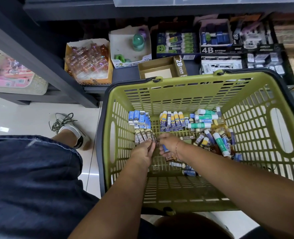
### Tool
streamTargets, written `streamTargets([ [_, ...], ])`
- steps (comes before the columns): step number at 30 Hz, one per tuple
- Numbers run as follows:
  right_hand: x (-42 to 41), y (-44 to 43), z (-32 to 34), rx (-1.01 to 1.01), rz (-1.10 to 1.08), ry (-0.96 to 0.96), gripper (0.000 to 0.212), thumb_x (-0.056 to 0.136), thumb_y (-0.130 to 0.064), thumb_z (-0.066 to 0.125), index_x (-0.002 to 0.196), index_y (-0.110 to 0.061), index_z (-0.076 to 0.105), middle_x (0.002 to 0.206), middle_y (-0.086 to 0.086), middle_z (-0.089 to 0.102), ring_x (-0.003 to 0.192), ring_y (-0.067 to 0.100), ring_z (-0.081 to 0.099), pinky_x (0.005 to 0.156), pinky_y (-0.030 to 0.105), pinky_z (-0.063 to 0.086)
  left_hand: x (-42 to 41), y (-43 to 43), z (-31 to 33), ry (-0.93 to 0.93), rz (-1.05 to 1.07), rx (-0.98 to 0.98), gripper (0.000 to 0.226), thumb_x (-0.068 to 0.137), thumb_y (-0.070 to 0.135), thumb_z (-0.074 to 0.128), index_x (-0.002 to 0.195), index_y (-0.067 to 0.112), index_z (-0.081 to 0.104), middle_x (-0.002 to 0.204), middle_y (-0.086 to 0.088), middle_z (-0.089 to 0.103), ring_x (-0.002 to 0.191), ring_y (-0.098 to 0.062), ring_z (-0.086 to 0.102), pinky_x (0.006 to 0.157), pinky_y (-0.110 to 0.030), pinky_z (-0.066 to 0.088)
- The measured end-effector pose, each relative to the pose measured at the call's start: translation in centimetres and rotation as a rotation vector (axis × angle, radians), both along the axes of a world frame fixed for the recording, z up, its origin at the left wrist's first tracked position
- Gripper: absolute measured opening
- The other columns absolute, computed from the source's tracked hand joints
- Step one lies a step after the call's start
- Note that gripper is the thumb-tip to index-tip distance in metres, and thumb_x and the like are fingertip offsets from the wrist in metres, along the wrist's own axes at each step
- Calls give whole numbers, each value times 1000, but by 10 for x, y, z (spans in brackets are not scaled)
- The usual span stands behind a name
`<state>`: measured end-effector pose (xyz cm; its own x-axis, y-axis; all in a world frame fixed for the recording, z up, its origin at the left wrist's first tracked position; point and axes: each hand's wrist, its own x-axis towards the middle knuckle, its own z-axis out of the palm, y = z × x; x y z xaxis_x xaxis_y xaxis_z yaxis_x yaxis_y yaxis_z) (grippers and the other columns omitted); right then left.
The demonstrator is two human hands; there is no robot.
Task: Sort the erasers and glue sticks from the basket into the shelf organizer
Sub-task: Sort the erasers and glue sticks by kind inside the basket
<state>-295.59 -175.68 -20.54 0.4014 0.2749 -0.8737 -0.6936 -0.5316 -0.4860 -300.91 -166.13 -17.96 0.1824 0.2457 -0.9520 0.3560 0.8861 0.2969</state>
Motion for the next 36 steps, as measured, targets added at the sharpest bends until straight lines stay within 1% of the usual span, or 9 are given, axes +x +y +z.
streamTargets([
  [6,-2,1,1,68,47,58,34,99,-8,41,131,-18,49,68,2,54,59,13,54,55,22,51,-1,7,-9,66,61,-29,24,90,2,63,112,-6,63,108,-19,62,90,-21,65,70,-20,58],
  [11,-4,0,0,-2,-29,71,32,99,-6,39,131,-8,42,65,4,49,53,14,49,44,20,44,-3,6,-16,2,81,3,23,99,2,46,119,-2,58,104,-12,60,91,-14,60,79,-17,52],
  [14,-6,0,-2,18,-6,107,41,98,-7,44,137,-17,42,68,4,55,58,14,55,53,23,51,-9,6,-19,-80,73,-128,26,103,3,33,90,16,52,87,0,50,76,-6,53,78,-19,50],
  [18,-7,1,-7,64,63,107,49,97,-8,47,143,-21,37,74,4,59,64,15,59,65,27,53,-2,8,-19,129,-29,-1,20,97,17,57,78,7,56,75,-6,56,61,-12,55,44,-18,51],
  [22,2,-13,-2,62,151,91,36,98,-8,46,133,-14,46,74,4,59,65,14,60,61,24,53,-3,3,-13,184,-491,59,20,96,20,58,78,11,57,45,0,54,40,-9,50,42,-20,45],
  [24,10,-26,3,12,260,53,28,99,-10,46,126,-7,49,78,6,58,68,14,61,57,22,53,-6,-4,-12,162,-827,100,8,95,17,59,91,9,62,62,-1,59,55,-12,53,52,-23,46],
  [28,21,-62,12,-100,592,-75,13,98,-11,49,107,-9,57,89,6,58,75,13,60,62,23,52,-14,-20,-22,1,-1486,343,29,91,14,65,120,11,67,110,-1,61,97,-15,55,88,-24,44],
  [33,22,-94,2,-237,901,-349,28,81,-21,74,98,-22,52,130,6,50,107,28,57,84,33,49,-17,-34,-33,-31,-1615,490,18,88,10,67,106,10,70,125,-5,60,118,-24,54,95,-24,41],
  [36,22,-97,0,-275,946,-440,40,80,-29,75,109,-20,49,111,4,56,94,22,57,75,30,47,-14,-39,-36,-32,-1514,571,27,85,14,70,110,9,59,115,-9,65,106,-25,60,94,-36,50],
])
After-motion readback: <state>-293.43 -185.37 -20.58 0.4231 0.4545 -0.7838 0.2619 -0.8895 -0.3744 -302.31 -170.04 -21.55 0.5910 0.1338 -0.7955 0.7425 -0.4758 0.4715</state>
